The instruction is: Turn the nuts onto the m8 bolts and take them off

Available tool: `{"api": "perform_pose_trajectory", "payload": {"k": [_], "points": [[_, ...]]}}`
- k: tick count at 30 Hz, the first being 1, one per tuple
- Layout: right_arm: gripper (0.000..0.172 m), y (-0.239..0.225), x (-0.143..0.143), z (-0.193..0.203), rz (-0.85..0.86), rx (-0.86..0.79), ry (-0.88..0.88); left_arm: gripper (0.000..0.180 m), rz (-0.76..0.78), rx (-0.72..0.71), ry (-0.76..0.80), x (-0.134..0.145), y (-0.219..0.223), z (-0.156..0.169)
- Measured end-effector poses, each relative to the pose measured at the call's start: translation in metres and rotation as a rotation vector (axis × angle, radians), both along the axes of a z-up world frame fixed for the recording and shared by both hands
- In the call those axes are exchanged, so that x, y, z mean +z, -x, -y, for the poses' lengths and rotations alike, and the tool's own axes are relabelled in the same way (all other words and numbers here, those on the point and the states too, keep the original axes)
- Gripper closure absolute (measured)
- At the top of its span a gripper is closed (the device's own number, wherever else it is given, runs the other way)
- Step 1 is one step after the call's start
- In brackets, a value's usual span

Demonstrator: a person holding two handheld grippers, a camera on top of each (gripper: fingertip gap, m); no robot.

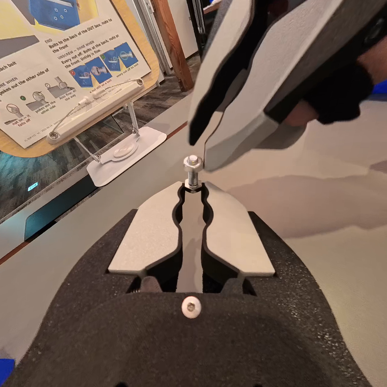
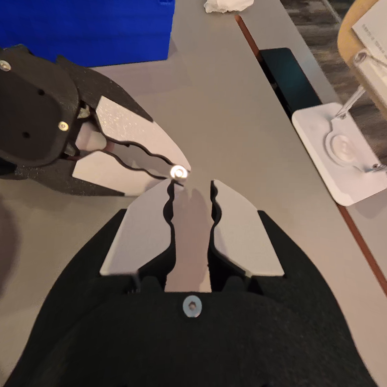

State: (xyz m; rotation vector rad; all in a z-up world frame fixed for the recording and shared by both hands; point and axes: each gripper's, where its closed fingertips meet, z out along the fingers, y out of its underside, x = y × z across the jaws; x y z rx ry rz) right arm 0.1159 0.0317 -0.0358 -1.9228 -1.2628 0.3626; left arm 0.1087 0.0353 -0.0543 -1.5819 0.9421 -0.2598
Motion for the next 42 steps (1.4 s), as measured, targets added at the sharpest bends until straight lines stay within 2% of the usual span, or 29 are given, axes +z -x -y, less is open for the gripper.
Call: {"api": "perform_pose_trajectory", "payload": {"k": [3, 6, 10, 12, 14, 19, 23, 29, 36, 42], "points": [[0.143, -0.013, 0.005, -0.002, -0.029, -0.016, 0.036, 0.166, 0.003, 0.001, 0.009, 0.0, 0.001, -0.001], [0.141, 0.003, 0.011, 0.008, -0.093, 0.04, 0.044, 0.166, -0.017, -0.004, 0.001, -0.003, -0.001, 0.0], [0.14, 0.008, 0.0, 0.002, -0.009, 0.008, -0.013, 0.166, -0.036, -0.008, -0.014, -0.003, -0.003, 0.003], [0.138, 0.0, -0.004, 0.003, -0.009, 0.004, 0.037, 0.166, -0.037, -0.003, -0.015, -0.003, -0.002, 0.002], [0.143, -0.014, -0.005, -0.002, 0.004, -0.029, 0.054, 0.166, -0.031, -0.003, -0.009, -0.003, -0.001, 0.001], [0.142, -0.002, 0.002, 0.017, -0.098, 0.049, 0.091, 0.166, -0.079, -0.064, 0.008, -0.013, -0.01, 0.009], [0.139, -0.015, -0.012, 0.022, -0.047, -0.021, 0.056, 0.166, -0.166, -0.143, 0.005, -0.028, -0.022, 0.022], [0.136, -0.027, -0.021, 0.035, -0.235, -0.128, 0.074, 0.166, -0.228, -0.174, 0.015, -0.04, -0.03, 0.03], [0.135, -0.028, -0.053, 0.042, -0.205, -0.133, 0.205, 0.166, -0.303, -0.263, 0.043, -0.056, -0.037, 0.044], [0.138, -0.048, -0.079, 0.06, -0.155, -0.159, 0.267, 0.166, -0.441, -0.314, 0.05, -0.073, -0.037, 0.054]]}}
